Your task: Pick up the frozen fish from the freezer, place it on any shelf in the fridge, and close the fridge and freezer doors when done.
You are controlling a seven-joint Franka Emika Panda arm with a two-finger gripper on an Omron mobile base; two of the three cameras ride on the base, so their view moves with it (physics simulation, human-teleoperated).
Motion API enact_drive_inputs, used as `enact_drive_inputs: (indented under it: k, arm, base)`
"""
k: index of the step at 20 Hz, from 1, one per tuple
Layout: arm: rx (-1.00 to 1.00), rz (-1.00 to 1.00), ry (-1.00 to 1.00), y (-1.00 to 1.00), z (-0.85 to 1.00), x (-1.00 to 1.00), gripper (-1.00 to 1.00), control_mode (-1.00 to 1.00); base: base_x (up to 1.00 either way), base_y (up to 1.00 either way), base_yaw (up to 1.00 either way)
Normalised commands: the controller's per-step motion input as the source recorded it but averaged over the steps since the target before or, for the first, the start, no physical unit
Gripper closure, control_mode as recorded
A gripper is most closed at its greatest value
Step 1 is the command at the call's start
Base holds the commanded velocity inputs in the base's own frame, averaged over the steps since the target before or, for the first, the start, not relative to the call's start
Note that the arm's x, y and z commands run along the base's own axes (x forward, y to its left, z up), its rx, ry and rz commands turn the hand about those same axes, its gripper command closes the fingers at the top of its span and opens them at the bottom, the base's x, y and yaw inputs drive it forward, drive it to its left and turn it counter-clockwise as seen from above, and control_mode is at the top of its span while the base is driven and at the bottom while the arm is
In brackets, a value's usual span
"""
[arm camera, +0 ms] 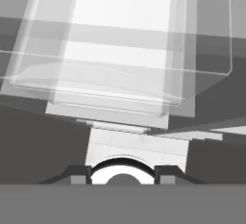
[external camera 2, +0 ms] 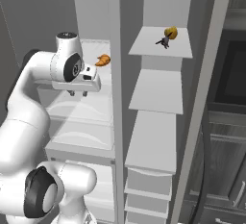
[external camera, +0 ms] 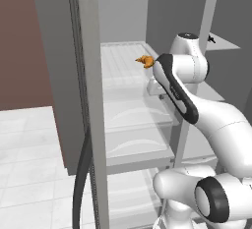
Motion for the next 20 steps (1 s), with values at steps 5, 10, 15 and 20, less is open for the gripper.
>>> enact_drive_inputs:
  k: [5,10,15,20]
  arm:
    - [-0.02,0.00,0.00,0.25,-0.24,-0.07,-1.00,-1.00]
    - [-0.01,0.00,-0.03,0.22,-0.50,-0.32,-1.00,-1.00]
    - [0.00,0.00,-0.06,0.00,-0.15,-0.29,-1.00,-1.00]
    - [0.00,0.00,0.00,-0.20,0.00,-0.03,-1.00,-1.00]
  base:
    - [0.00,0.00,0.00]
    - [0.00,0.00,0.00]
    - [0.00,0.00,0.00]
    - [0.00,0.00,0.00]
